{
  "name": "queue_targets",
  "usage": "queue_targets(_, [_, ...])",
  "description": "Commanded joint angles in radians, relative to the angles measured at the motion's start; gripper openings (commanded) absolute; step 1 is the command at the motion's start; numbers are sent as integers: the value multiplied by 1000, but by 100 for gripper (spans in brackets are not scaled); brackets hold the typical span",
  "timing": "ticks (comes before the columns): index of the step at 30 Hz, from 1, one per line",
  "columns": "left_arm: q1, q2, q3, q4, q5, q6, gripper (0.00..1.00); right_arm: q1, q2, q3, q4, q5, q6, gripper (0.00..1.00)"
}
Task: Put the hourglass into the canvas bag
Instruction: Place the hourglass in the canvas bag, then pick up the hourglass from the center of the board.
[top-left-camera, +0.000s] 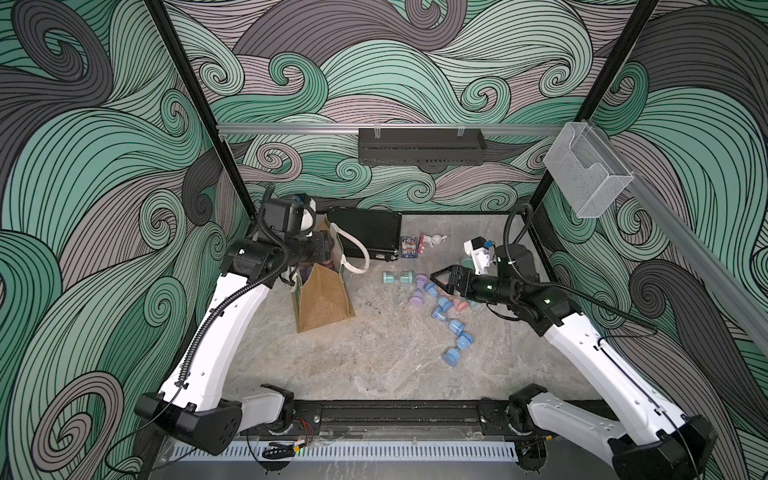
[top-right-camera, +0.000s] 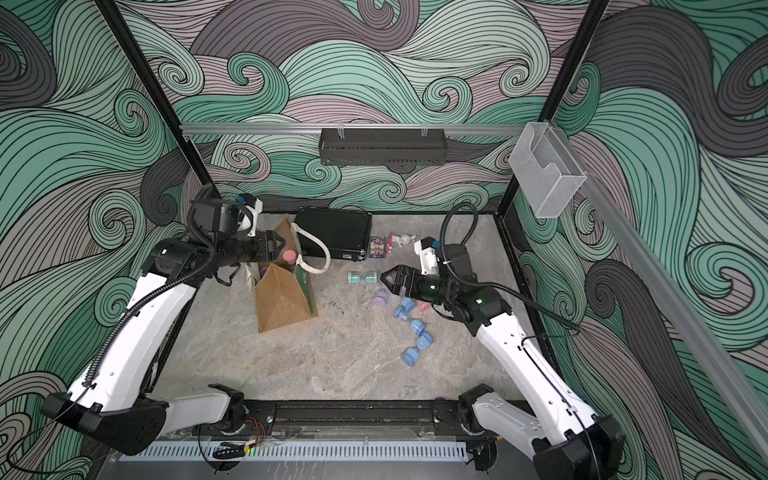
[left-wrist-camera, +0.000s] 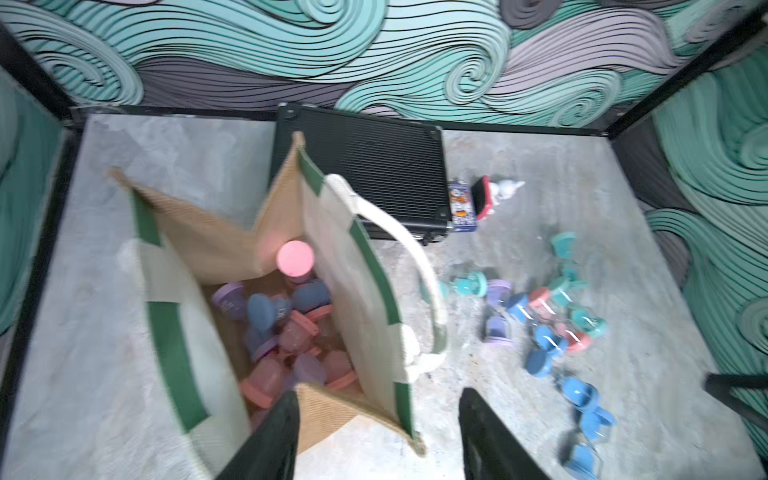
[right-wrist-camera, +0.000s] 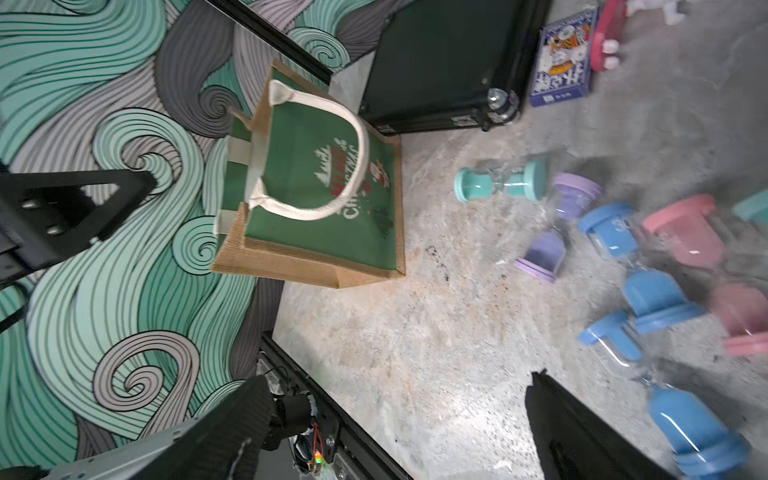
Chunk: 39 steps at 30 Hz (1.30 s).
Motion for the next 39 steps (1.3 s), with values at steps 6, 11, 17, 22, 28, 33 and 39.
queue_targets(6, [-263, 11, -201, 338, -7, -208, 61, -88, -49, -97, -75, 27, -101, 100])
queue_targets(11, [-382, 156, -216, 439, 9, -274, 61, -201, -65, -145, -86, -9, -116, 99])
queue_targets(17, [-463, 405, -116, 410, -61, -283, 62, -283, -67, -197, -76, -7, -121, 100])
queue_targets(22, [-495, 566, -61, 422, -127, -281, 62, -301, -40, -223, -29, -15, -115, 100])
queue_targets(28, [-513, 700, -4, 423, -177, -249, 62, -314, -8, -238, 26, -36, -96, 100])
queue_targets(33, [-517, 778, 42, 394, -181, -236, 62, -314, 19, -245, 47, -45, -88, 100])
queue_targets(39, [-524, 848, 77, 363, -164, -231, 61, -315, 25, -264, 67, -53, -75, 100])
